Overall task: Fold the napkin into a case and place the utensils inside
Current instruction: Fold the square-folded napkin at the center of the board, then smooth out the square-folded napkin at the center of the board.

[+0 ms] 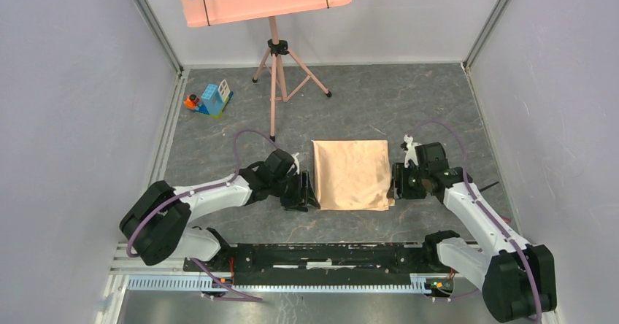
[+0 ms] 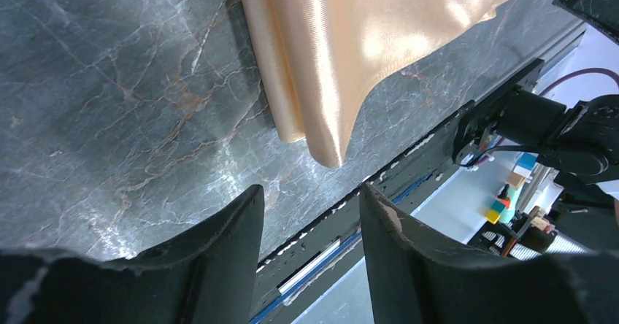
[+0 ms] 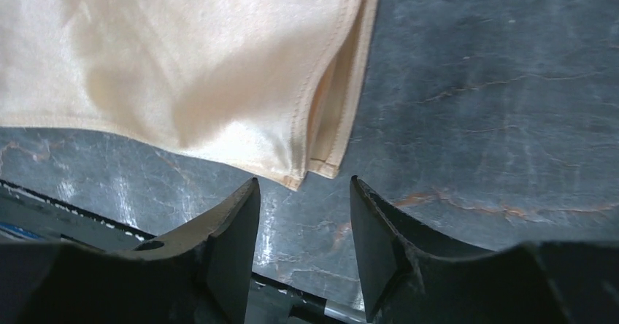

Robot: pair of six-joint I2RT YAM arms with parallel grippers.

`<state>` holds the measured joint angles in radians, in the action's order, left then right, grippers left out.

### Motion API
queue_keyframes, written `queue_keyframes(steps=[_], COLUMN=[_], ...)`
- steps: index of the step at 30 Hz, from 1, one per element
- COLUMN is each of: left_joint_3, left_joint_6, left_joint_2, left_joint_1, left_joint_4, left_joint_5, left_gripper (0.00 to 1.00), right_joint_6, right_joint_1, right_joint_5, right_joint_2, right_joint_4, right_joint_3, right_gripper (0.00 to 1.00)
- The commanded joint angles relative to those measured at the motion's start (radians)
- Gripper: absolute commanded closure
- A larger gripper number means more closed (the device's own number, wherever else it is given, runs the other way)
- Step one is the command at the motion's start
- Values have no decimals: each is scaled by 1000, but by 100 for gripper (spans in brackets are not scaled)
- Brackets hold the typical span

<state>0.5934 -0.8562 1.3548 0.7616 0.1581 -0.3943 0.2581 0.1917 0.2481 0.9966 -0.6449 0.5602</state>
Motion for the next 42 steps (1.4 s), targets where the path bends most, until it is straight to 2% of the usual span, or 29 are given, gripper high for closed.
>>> queue_keyframes(steps=[1,7,11,19,23,27,35,39,42], left_joint_3=[37,49,23,-26,-8,4,-9,-15,-19], left_joint_6=[70,58,30,22,24,23,2,1,0], left_joint_2=[28,104,110,-9,-12,46,151,147,140], left_joint_1=[2,1,1,1,-5,-5,-4,-2,-2], left_joint_4=[6,-68,-119,-90,-77,-109,-205,-207,-208], left_joint_5=[0,8,-3,22,32,37,11,6,2], left_gripper=[42,44,45,39,35,35,44,47,51], right_joint_6=[15,56,63,78,81,79,89,96,105], right_joint_1=[64,177,209,213,225,246,257,258,258], right_joint_5=[-2,-117,-198,-197,-201,-232,-283,-286,-276], right_joint_2=[-2,33,62,91,120,130,143,128,117], right_joint_4=[15,52,64,128,147,133,134,148,160], right_joint_3=[-26,-28,-11,-20,-32,-47,-105,-111,-97], right_gripper=[45,40,37,35,37,43,59,78,86])
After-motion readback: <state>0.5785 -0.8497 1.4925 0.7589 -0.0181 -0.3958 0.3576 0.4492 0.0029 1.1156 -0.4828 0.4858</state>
